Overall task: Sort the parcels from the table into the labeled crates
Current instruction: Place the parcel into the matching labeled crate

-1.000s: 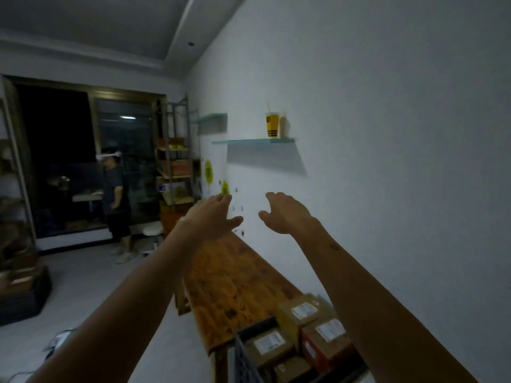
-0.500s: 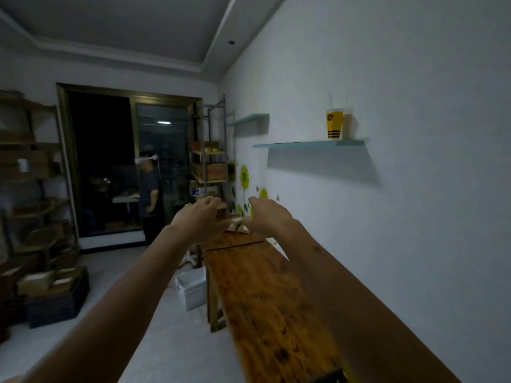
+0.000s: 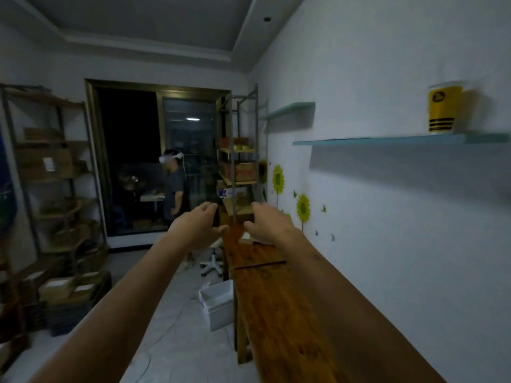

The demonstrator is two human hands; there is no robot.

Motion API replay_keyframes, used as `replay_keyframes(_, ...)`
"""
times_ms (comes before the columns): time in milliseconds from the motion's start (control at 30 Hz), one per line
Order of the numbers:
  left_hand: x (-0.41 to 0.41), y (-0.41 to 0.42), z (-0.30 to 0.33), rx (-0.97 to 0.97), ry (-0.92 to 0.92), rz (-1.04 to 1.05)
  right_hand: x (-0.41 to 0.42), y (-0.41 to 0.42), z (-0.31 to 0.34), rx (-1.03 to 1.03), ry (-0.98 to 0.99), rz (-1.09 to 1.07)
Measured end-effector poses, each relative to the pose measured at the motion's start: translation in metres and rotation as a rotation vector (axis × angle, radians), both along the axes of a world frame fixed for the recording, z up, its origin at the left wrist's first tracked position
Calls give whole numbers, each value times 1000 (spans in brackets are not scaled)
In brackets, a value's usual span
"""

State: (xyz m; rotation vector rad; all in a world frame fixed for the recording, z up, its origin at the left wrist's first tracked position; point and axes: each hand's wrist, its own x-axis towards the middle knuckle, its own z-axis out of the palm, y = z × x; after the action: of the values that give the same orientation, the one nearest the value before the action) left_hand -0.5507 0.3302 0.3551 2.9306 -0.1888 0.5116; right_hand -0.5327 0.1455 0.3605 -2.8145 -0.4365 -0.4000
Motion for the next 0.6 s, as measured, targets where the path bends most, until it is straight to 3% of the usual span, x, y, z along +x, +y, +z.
replay_keyframes(400, 308, 164, -44, -48, 87, -2, 298, 151, -41, 0, 63, -69)
replay_keyframes(600, 454, 208, -42, -59, 155, -104, 439, 177, -38, 65, 75, -135)
